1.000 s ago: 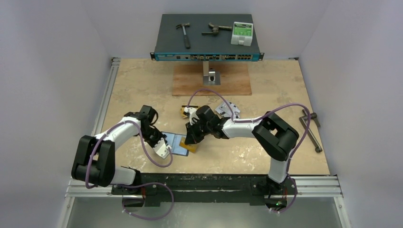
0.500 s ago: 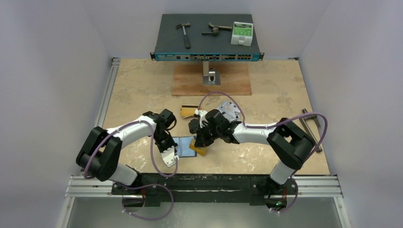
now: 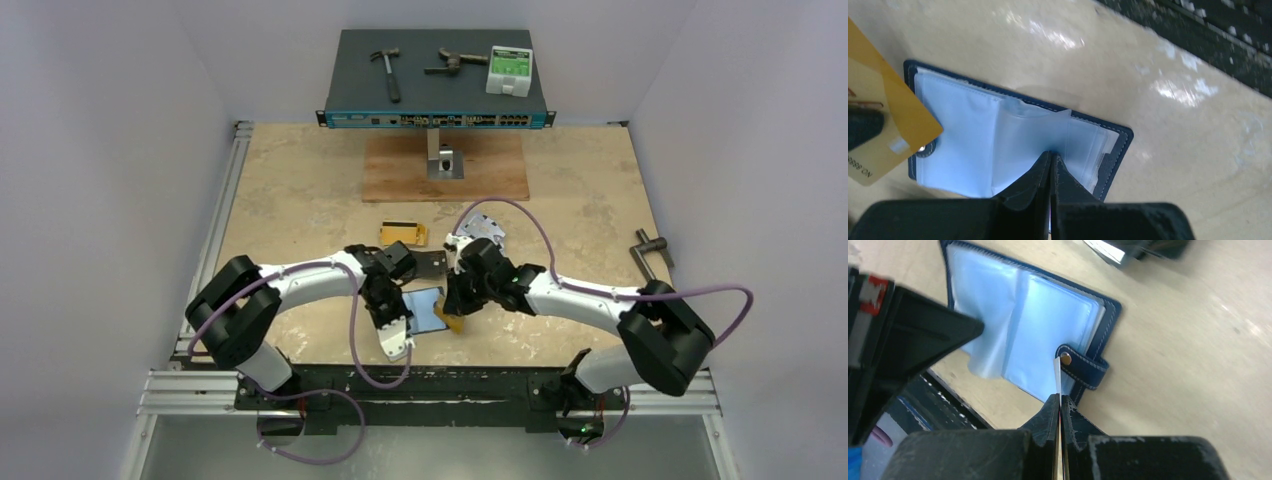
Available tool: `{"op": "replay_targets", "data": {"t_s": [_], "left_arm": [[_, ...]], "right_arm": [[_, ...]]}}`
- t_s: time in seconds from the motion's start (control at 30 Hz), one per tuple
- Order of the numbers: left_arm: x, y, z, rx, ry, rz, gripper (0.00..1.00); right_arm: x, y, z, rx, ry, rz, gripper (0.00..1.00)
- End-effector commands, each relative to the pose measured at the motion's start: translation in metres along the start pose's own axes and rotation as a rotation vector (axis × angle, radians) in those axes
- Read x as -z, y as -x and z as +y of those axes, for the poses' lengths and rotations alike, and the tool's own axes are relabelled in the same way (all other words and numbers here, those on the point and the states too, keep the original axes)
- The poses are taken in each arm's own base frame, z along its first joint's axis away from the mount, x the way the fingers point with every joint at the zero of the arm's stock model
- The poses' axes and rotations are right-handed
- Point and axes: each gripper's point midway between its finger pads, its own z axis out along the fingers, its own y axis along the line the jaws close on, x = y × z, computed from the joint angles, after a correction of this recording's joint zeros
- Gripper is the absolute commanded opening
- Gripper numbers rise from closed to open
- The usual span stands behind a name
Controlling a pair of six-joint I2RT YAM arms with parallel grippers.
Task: Put the credit cards into the card holder
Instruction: Move the card holder to the center of the board.
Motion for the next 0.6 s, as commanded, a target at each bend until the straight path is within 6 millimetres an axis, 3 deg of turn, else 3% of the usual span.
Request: {"op": "replay_targets", "data": {"t_s": [0.0,0.13,0.33,0.43,0.57], "left_arm": [[-0.020,0.039,0.027,0.073,0.024,-0.066,0.00],[-0.018,0.048,0.046,0.147,0.032,-0.065,0.00],[-0.012,0.028,0.033,0.200,0.040,0.015,0.00],[-0.005,0.028,0.034,0.200,0.065,0.018,0.00],[0.008,0.032,0.036,0.185,0.111,0.021,0.00]], "right_arm": [[0.022,-0.018,-0.034,-0.068,-0.164,0.032,0.00],[0.033,0.005,-0.026,-0.056,-0.165,-0.021,0.00],[0.030,0.051,0.002,-0.017,-0.088,-0.106,0.00],[0.021,0.061,0.014,0.000,-0.047,-0.117,0.00],[0.008,0.059,0.018,0.001,-0.013,-0.119,0.00]]}}
